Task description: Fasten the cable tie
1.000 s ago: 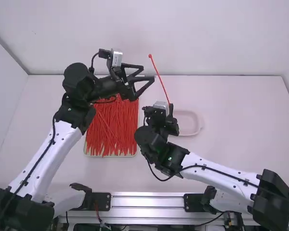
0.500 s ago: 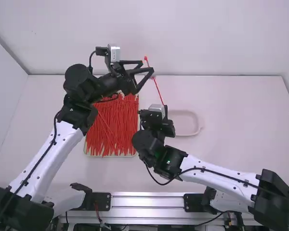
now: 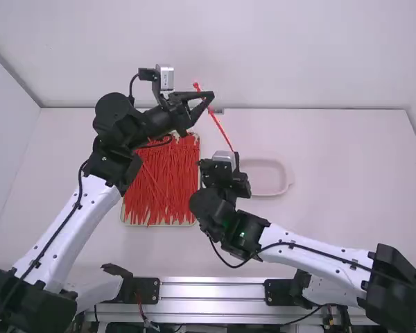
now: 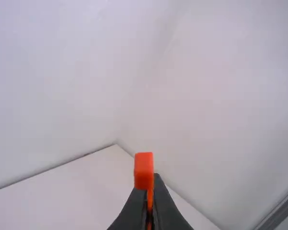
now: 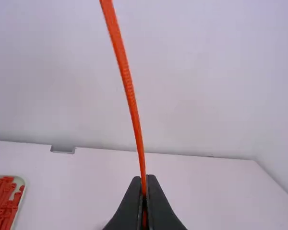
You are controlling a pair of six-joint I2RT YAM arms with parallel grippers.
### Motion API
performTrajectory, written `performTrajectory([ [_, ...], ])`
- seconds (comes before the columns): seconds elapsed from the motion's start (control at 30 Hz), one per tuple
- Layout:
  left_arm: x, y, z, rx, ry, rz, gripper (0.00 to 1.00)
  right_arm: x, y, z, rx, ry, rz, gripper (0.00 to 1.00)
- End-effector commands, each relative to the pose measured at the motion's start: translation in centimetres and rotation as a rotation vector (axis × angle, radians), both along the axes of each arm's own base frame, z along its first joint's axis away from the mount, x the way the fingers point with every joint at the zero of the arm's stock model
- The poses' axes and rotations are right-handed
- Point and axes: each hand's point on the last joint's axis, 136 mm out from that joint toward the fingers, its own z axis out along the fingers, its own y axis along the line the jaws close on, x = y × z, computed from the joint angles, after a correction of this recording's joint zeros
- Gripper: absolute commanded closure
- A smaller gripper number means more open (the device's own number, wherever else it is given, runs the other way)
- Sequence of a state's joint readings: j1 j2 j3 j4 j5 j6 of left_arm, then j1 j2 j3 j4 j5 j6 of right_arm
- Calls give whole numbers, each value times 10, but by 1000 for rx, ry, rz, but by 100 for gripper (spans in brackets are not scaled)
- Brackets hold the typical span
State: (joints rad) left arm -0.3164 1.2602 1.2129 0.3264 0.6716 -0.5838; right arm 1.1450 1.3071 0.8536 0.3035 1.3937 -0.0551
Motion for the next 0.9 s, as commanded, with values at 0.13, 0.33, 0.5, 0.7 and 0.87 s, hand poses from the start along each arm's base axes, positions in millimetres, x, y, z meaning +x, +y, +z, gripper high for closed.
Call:
performTrajectory([
  [0.13, -9, 0, 17, -5, -50, -5, 99, 0, 6, 11, 28, -11, 16, 98],
  [0.33, -4, 7, 12, 26, -64, 21, 99, 1, 21, 8, -7, 14, 102, 50],
  [0.5, 5, 18, 6, 50, -55, 61, 99, -9, 33, 9, 3, 10, 148, 22],
  [0.7, 13, 37, 4, 55, -46, 92, 99, -25, 51, 17, -25, -4, 219, 1],
  [0.87, 23, 59, 0, 61, -27, 139, 99, -39, 62, 31, -20, -31, 271, 2],
])
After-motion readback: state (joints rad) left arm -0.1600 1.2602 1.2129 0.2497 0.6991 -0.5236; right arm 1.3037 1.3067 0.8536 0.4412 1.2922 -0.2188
